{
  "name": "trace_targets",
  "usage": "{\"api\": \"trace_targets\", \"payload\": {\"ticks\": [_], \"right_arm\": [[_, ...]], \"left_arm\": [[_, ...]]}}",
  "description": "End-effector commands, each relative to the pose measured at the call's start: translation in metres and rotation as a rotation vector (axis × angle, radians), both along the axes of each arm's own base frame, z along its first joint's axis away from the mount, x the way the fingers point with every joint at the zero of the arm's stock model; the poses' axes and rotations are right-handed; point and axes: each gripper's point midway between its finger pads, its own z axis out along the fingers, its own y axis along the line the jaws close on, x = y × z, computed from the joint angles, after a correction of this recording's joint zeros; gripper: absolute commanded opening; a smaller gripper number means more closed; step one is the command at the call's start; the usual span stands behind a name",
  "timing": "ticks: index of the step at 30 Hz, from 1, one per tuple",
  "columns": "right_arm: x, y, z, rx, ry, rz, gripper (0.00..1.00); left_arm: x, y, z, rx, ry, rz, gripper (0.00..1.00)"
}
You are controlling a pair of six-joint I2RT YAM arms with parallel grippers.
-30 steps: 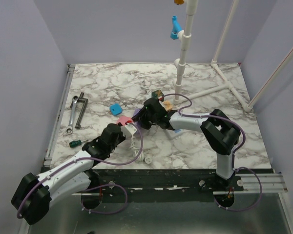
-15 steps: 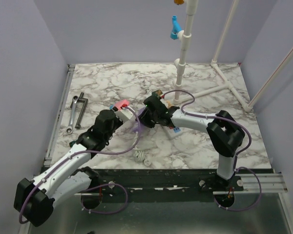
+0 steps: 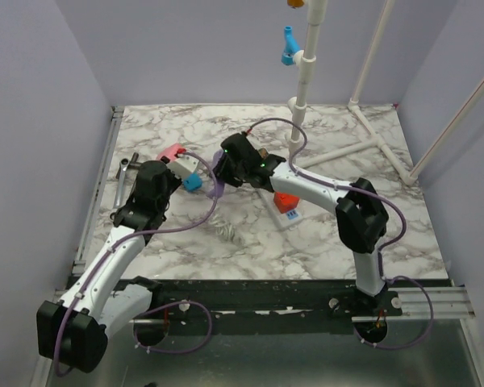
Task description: Pull the plug off the socket
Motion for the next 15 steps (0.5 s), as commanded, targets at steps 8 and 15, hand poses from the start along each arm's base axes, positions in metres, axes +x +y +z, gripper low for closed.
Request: {"api": "trace_targets", "payload": {"ticks": [8,15], "right_arm": [[0.086,0.026,-0.007,-0.034,-0.075,0.04,0.01],[0.093,0.029,-0.064,-0.096,0.015,0.102,0.01]], "left_arm": [[-0.029,0.004,-0.084,0.107,0.129,-0.118,0.0],[-0.031,0.011,-0.116,0.19,0.143,-0.136,0.0]]}}
